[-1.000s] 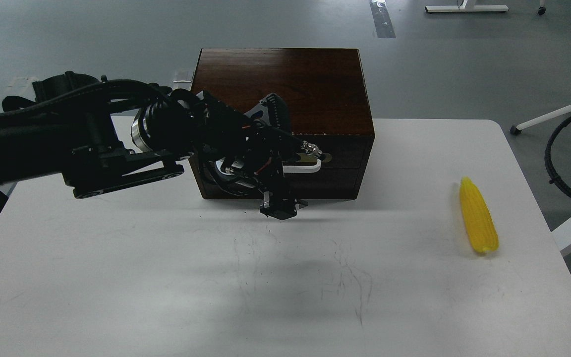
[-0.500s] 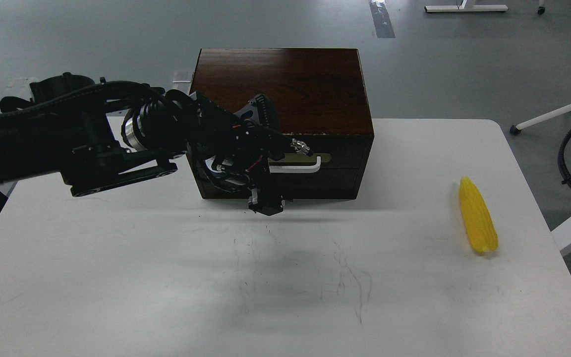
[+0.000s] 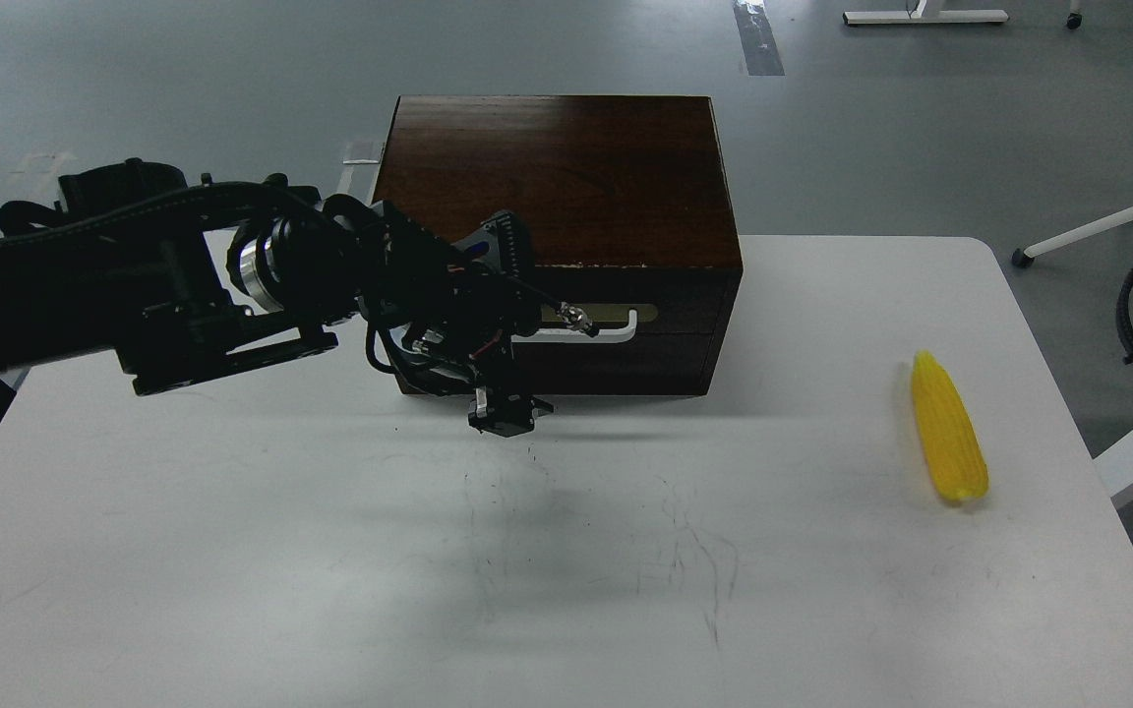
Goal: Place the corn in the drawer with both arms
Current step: 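Lower the left gripper onto the white drawer handle and grasp it, then pull the drawer handle toward the robot with the left gripper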
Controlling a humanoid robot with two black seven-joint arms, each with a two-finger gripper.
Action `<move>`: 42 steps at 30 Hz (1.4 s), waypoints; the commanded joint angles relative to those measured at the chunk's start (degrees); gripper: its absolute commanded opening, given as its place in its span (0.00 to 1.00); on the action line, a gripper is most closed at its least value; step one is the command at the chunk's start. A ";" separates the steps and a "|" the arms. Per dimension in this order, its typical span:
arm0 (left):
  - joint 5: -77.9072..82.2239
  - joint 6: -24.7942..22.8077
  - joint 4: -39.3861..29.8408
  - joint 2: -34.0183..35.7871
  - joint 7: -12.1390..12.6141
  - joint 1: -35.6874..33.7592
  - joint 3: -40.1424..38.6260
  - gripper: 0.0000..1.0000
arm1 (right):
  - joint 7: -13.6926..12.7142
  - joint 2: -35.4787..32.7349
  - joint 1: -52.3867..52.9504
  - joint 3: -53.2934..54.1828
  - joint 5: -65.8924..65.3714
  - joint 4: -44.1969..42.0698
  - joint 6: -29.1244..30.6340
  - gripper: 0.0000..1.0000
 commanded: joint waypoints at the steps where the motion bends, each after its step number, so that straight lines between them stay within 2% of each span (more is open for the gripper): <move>1: 0.08 0.00 -0.16 -0.07 -0.82 -0.16 -0.10 0.85 | 0.00 0.00 -0.01 0.09 0.00 0.09 0.00 1.00; 3: 0.08 0.00 -0.86 -0.16 -1.44 -0.51 -0.10 0.78 | 0.00 0.00 -0.01 0.09 0.00 0.00 0.00 1.00; 9: 0.08 0.00 -1.48 -0.07 -2.84 -0.77 -0.10 0.72 | 0.00 0.00 -0.01 0.09 0.00 0.00 0.00 1.00; 10: 0.08 0.00 -1.48 -0.07 -2.84 -0.77 -0.10 0.69 | 0.00 0.00 -0.01 0.09 0.00 0.00 0.00 1.00; 11: 0.08 0.00 -1.66 -0.07 -2.84 -0.77 -0.02 0.62 | 0.00 0.00 -0.01 0.09 0.00 -0.09 0.00 1.00; 14: 0.08 0.00 -2.88 0.19 -2.93 -0.77 -0.02 0.53 | 0.00 0.00 -0.01 0.09 -0.09 -0.18 0.00 1.00; 25: -0.09 0.00 -7.89 1.42 -4.83 -2.00 1.30 0.53 | 0.00 0.00 -0.01 0.09 0.00 -0.18 0.00 1.00; 34: -0.18 0.00 -14.57 3.18 -4.83 -3.41 1.21 0.53 | 0.00 -0.09 -0.01 0.09 -0.09 -0.26 0.00 1.00; 42: -0.53 0.00 -16.68 3.35 -4.83 -4.47 1.13 0.54 | 0.00 -0.44 0.08 0.09 -0.09 -1.84 0.00 1.00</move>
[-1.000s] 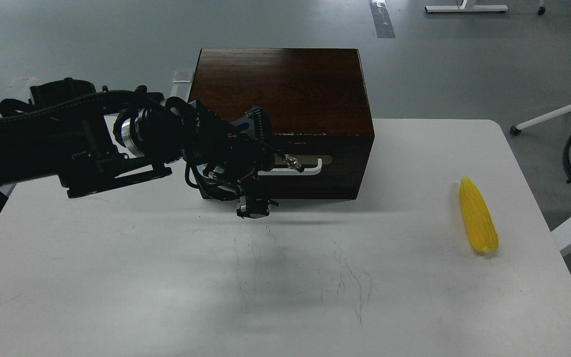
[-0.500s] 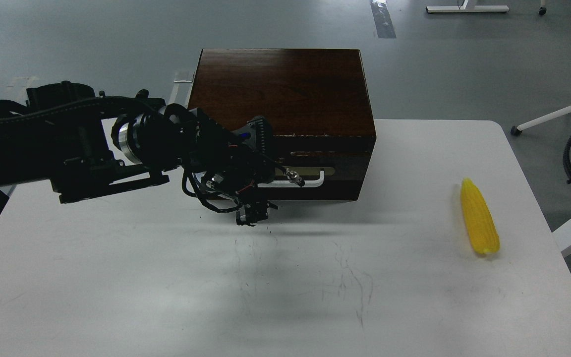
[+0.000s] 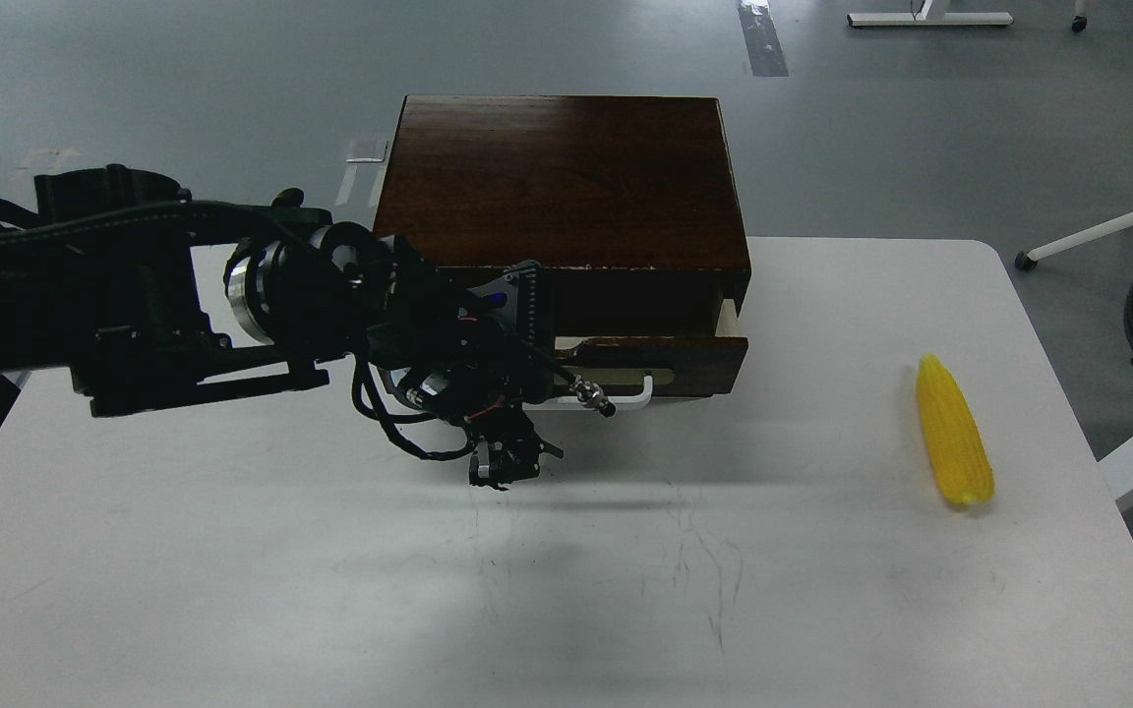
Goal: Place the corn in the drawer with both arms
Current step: 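Pull the drawer handle toward the robot with the left gripper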
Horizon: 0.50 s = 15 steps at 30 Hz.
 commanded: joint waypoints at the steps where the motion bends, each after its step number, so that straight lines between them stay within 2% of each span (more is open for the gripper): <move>1: -0.26 0.04 -1.36 0.52 0.08 -0.46 -0.03 0.54 | 0.00 -0.08 -0.01 0.00 0.01 -0.80 0.00 1.00; 6: -0.26 0.04 -3.47 0.61 0.08 -0.64 -0.29 0.56 | 0.00 -0.08 -0.01 0.00 0.01 -0.89 0.00 1.00; 8: -0.26 0.04 -3.57 0.44 0.08 -0.90 -0.29 0.61 | 0.00 -0.08 0.08 0.00 0.01 -0.89 0.00 1.00; 9: -0.26 0.04 -3.48 0.44 0.08 -0.99 -0.38 0.71 | 0.00 -0.08 0.08 0.00 0.01 -0.89 0.00 1.00; 12: -0.61 0.04 -3.30 0.87 0.08 -1.60 -0.47 0.88 | 0.00 -0.08 0.08 0.00 0.01 -0.98 0.00 1.00; 13: -1.48 0.04 -3.22 1.22 0.08 -2.04 -0.81 0.93 | 0.00 -0.08 0.08 -0.09 0.01 -1.16 0.00 1.00; 15: -4.72 0.04 -3.13 2.53 0.08 -3.01 -1.78 0.95 | 0.00 -0.08 0.08 -0.09 0.01 -1.77 0.00 1.00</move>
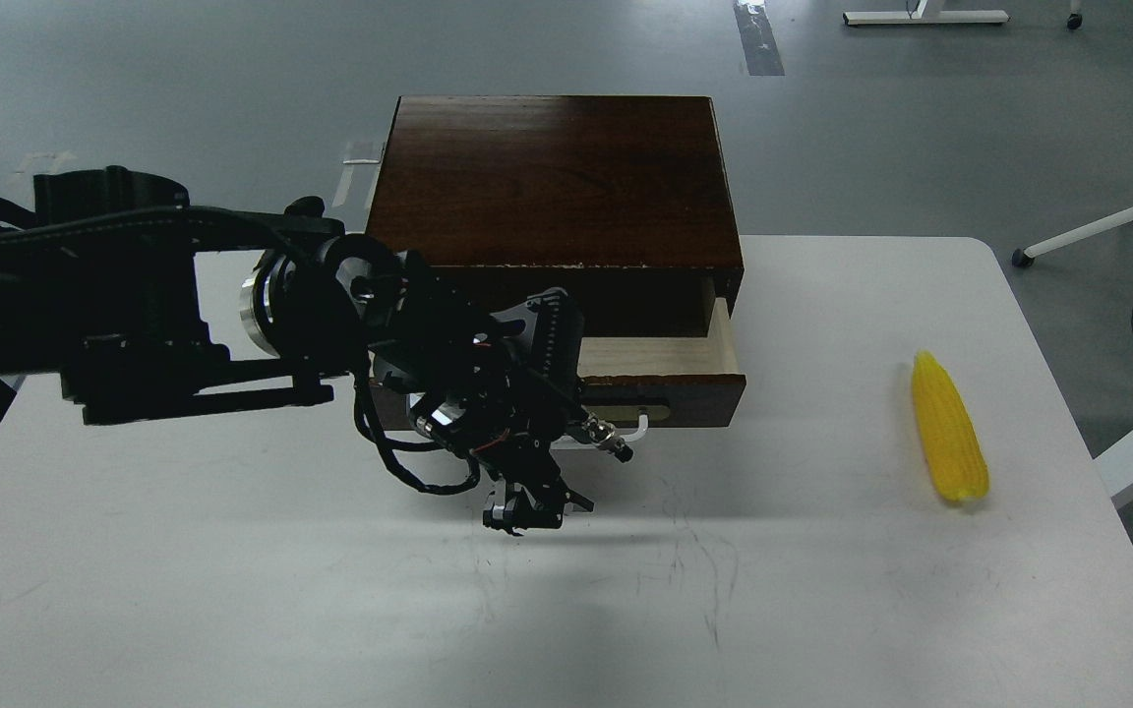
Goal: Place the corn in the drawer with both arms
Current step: 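Pull the drawer handle toward the robot with the left gripper, then release the handle and lift the left gripper away from the drawer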
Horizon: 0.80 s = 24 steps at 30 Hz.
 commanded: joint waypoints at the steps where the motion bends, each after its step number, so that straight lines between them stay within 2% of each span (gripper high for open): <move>1: -5.08 -0.01 0.24 2.06 0.02 -1.69 -1.65 0.96 | 0.00 0.03 -0.08 -0.08 0.00 -0.68 0.00 1.00; 4: -13.51 -0.01 0.33 3.38 0.02 -3.63 -5.08 0.97 | 0.00 0.03 -0.08 -0.34 0.00 -1.21 0.00 1.00; 8: -34.06 -0.01 3.13 7.95 0.02 -3.81 -14.48 0.98 | -0.70 -1.29 -0.08 -3.67 -1.05 -0.86 0.00 1.00; 10: -45.49 -0.01 8.04 8.75 0.02 -3.46 -17.82 0.98 | -0.62 -2.69 0.89 -9.99 -2.37 -0.16 0.00 1.00; 12: -59.17 -0.01 17.24 8.14 0.07 -1.53 -19.85 0.98 | -0.62 -4.36 4.38 -19.98 -4.91 0.20 0.00 1.00; 17: -81.94 -0.01 28.07 7.34 0.02 3.74 -20.73 0.98 | -0.44 -6.91 13.00 -36.16 -15.08 1.42 0.00 1.00; 21: -94.98 -0.01 34.41 7.17 0.02 6.56 -20.82 0.98 | -0.53 -8.85 17.14 -43.84 -25.73 6.08 0.00 1.00; 24: -106.23 -0.01 42.23 5.24 0.33 9.46 -20.99 0.98 | -0.62 -9.90 18.73 -46.13 -36.37 13.01 0.00 1.00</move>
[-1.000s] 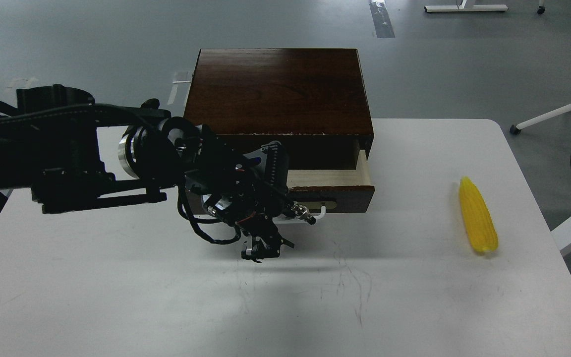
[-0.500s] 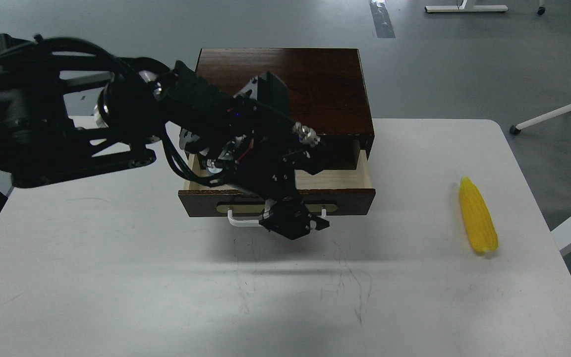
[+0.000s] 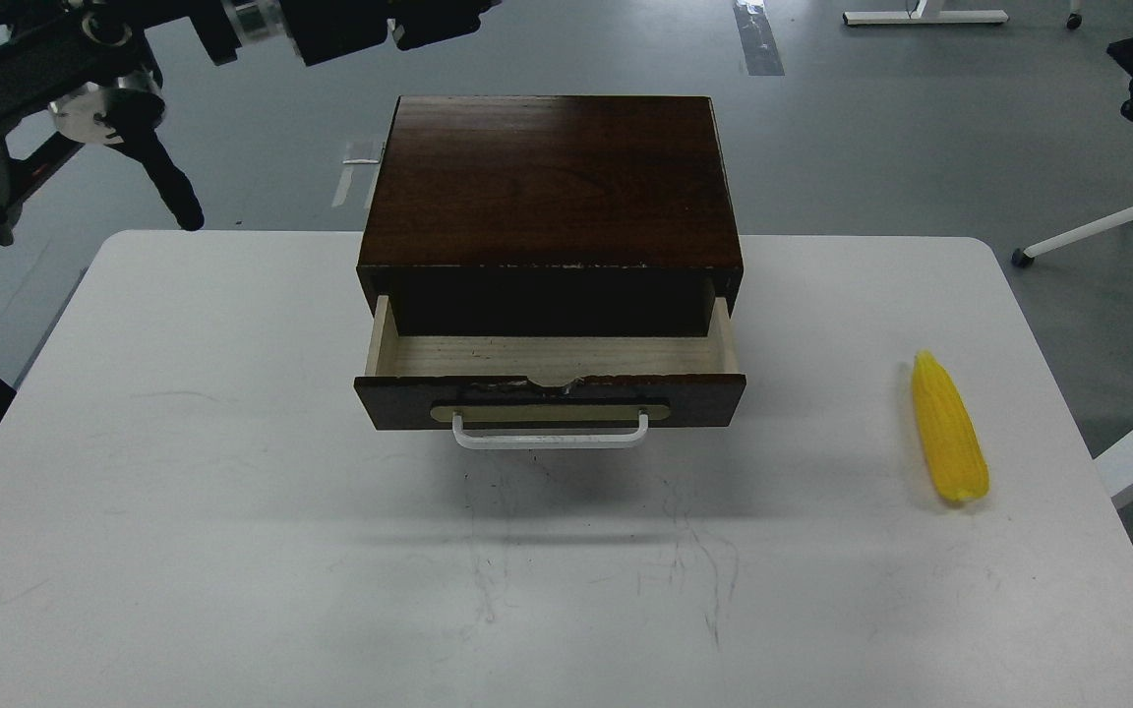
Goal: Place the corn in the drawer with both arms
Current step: 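Release the handle and lift the left gripper away from the drawer, then reach the right gripper to the yellow corn cob and grasp it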
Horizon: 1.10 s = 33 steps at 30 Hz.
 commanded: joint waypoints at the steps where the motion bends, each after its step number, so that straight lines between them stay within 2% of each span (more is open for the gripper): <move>1: -13.77 0.00 9.30 -2.89 0.38 2.99 -0.73 0.98 | -0.36 -2.41 1.47 -2.97 -13.46 8.37 -0.03 1.00; 2: -17.65 0.00 11.85 -3.78 0.38 3.61 -1.60 0.98 | -0.79 -3.55 1.64 -3.67 -18.99 10.58 -0.03 1.00; 3: -17.68 0.00 11.87 -3.79 0.38 3.61 -1.61 0.98 | -0.80 -3.56 1.64 -3.68 -19.05 10.60 -0.03 1.00; 4: -20.56 0.00 14.66 -4.39 0.38 4.40 -3.00 0.98 | -1.93 -4.09 1.73 -4.37 -25.66 12.25 -0.03 1.00; 6: -23.91 0.00 18.89 -5.54 0.38 5.63 -5.38 0.98 | -4.57 -4.44 1.82 -4.56 -32.91 14.11 -0.03 1.00; 8: -27.25 0.00 23.10 -7.30 0.38 7.73 -9.50 0.98 | -8.78 -5.93 1.21 -5.17 -38.36 16.21 -0.03 1.00; 11: -29.46 0.00 24.35 -7.57 0.73 9.67 -13.03 0.98 | -10.64 -6.64 0.85 -6.40 -40.14 19.20 -0.03 1.00; 15: -33.15 0.00 24.18 -7.91 3.53 14.33 -19.35 0.98 | -13.27 -6.29 0.77 -12.01 -44.25 24.83 -0.03 1.00; 19: -33.24 0.00 23.91 -7.65 3.98 15.65 -20.24 0.98 | -15.12 -4.10 -0.72 -16.41 -50.41 25.36 -4.55 1.00; 23: -33.24 0.00 24.26 -7.30 4.42 15.66 -19.63 0.98 | -15.30 -1.46 -3.80 -17.83 -52.09 25.01 -8.69 1.00; 25: -33.15 0.00 24.53 -7.39 5.65 15.74 -19.45 0.98 | -15.48 -0.93 -5.65 -18.18 -52.18 24.31 -11.50 1.00; 28: -33.07 0.00 24.44 -7.57 6.79 15.83 -19.45 0.98 | -16.79 -0.32 -6.71 -18.18 -52.88 21.50 -12.21 0.96; 33: -33.15 0.00 24.44 -7.65 6.79 16.01 -19.54 0.98 | -16.53 3.11 -9.34 -18.09 -52.80 17.19 -12.56 0.91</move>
